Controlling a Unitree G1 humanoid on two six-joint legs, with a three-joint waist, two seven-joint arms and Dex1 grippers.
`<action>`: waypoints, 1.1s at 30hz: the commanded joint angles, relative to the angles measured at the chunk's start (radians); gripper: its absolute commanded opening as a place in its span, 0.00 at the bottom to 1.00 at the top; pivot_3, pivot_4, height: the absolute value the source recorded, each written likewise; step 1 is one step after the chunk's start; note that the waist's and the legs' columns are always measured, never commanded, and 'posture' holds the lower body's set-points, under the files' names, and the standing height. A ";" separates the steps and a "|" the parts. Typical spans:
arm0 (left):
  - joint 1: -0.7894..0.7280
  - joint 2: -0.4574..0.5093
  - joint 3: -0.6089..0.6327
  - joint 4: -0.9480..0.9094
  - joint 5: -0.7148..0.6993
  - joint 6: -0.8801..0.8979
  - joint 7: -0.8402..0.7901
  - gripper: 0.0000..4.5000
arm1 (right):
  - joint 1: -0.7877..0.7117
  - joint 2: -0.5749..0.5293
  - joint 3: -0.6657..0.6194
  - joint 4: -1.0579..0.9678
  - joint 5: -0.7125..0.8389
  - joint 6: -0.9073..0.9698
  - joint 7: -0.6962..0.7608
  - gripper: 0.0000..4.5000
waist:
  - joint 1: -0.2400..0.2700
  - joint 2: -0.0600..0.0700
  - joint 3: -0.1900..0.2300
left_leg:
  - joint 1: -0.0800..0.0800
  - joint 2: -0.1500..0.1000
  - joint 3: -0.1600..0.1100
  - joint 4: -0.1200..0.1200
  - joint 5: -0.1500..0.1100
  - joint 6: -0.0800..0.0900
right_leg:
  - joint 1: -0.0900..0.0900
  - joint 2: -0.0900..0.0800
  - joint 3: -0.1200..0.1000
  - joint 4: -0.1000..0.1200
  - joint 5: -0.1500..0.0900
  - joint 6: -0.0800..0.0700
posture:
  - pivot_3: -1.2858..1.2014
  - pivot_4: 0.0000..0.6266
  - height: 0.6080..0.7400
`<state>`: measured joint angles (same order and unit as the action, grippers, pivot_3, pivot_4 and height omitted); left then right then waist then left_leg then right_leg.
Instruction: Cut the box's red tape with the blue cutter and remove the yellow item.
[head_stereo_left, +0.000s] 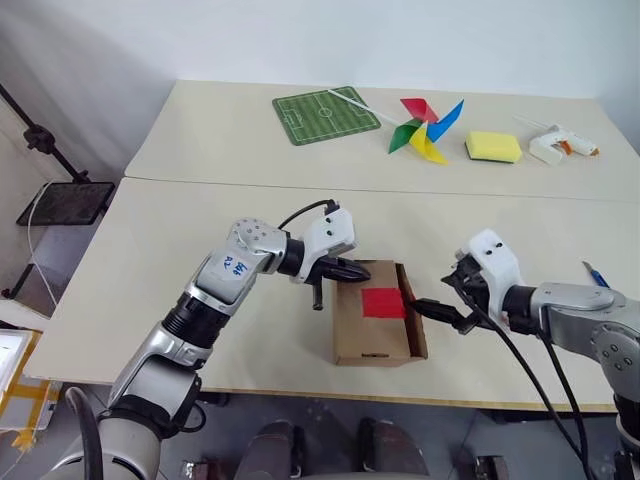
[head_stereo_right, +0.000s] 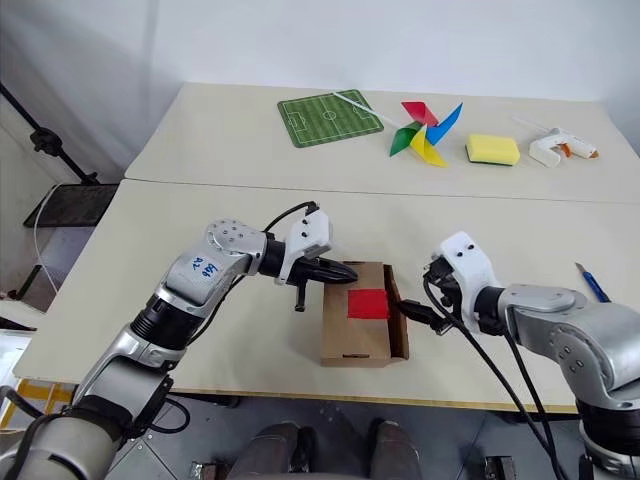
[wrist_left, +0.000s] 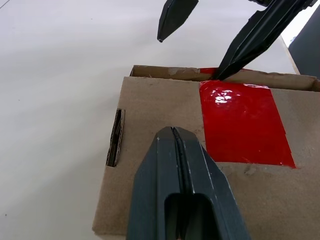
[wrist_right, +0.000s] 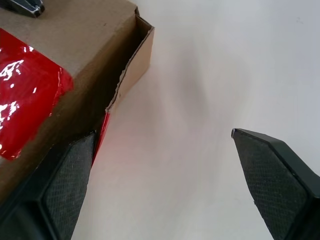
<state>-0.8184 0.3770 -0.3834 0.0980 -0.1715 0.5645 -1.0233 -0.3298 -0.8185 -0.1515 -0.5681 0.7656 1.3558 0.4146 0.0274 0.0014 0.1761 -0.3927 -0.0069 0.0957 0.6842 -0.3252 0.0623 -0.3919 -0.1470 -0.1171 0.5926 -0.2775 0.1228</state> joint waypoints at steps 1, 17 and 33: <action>0.026 -0.003 -0.031 0.023 0.030 0.014 0.005 0.00 | 0.012 0.006 0.017 -0.017 -0.021 0.017 -0.021 0.99 | 0.000 0.000 0.000 | 0.000 0.000 0.000 0.000 0.000 0.000 | 0.000 0.000 0.000 0.000 0.000 0.000 | 0.52 0.24 1.00; 0.051 0.003 -0.030 -0.015 0.026 0.027 0.006 0.00 | 0.137 0.004 0.127 0.037 -0.205 -0.194 -0.002 0.99 | -0.002 -0.001 0.000 | 0.003 0.000 0.001 0.000 0.000 0.000 | 0.001 0.000 -0.003 0.001 0.000 0.000 | 0.52 0.24 1.00; 0.054 0.015 -0.025 -0.033 0.028 0.032 0.007 0.00 | 0.084 -0.003 0.043 0.201 -0.119 -0.247 0.201 0.99 | -0.004 -0.001 0.000 | 0.002 0.001 0.001 0.000 0.000 0.000 | 0.001 -0.001 -0.001 0.000 0.000 0.000 | 0.52 0.24 1.00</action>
<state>-0.7923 0.3862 -0.3762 0.0630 -0.1652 0.5781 -1.0139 -0.2305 -0.8276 -0.1116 -0.3626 0.6529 1.1327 0.6113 0.0237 0.0005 0.1756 -0.3905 -0.0062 0.0963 0.6842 -0.3250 0.0619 -0.3908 -0.1478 -0.1171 0.5928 -0.2775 0.1229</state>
